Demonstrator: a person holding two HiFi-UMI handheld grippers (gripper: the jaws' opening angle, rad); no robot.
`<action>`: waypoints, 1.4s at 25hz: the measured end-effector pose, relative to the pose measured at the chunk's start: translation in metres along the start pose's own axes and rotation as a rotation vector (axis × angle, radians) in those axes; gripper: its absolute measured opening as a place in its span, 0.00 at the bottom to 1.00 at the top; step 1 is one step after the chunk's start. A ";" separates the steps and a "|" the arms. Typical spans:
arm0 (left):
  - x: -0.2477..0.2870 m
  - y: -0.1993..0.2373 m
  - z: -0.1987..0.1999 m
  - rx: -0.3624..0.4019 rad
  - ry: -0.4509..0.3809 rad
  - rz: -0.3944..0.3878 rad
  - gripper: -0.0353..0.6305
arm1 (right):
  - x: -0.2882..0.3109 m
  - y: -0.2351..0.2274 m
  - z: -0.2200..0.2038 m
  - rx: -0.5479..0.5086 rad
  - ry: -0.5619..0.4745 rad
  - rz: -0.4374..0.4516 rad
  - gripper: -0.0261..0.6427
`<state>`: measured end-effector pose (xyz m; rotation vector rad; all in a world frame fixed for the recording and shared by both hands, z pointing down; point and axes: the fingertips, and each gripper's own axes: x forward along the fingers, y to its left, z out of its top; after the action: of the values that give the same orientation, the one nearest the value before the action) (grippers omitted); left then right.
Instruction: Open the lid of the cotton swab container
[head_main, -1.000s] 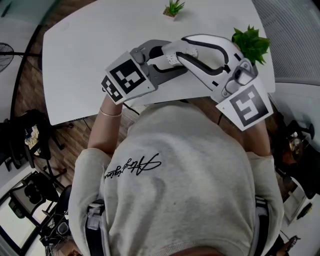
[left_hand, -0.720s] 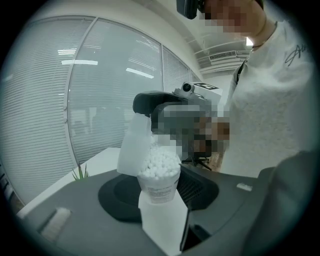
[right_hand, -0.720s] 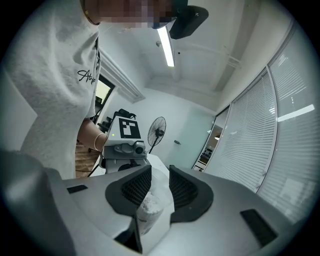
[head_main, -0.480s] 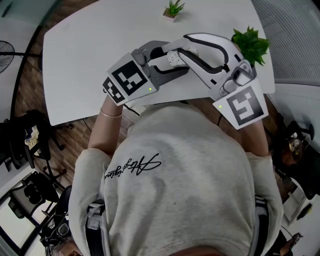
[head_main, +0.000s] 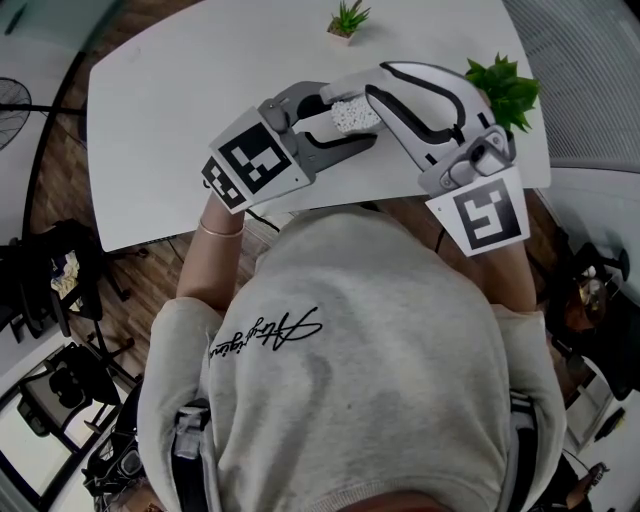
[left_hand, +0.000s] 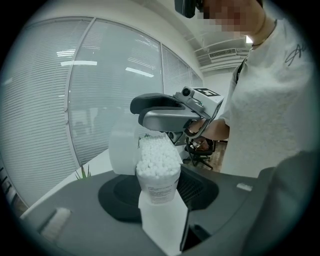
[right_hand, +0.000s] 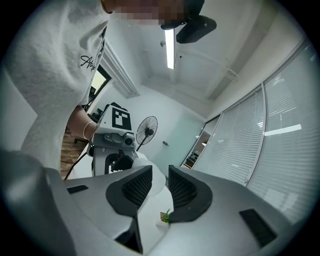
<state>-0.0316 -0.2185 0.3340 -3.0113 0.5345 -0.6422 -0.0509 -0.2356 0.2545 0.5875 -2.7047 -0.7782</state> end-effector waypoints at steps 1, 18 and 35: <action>-0.001 0.000 0.001 0.003 0.000 0.001 0.34 | -0.001 -0.001 0.000 -0.003 -0.002 -0.006 0.19; -0.004 -0.002 0.007 0.036 0.025 0.015 0.34 | 0.001 -0.002 0.001 -0.246 0.049 -0.039 0.09; -0.005 -0.006 0.008 0.056 0.022 0.008 0.33 | 0.005 -0.006 -0.005 -0.247 0.117 -0.028 0.08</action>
<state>-0.0309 -0.2117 0.3256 -2.9515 0.5197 -0.6794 -0.0514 -0.2445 0.2565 0.5923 -2.4501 -1.0323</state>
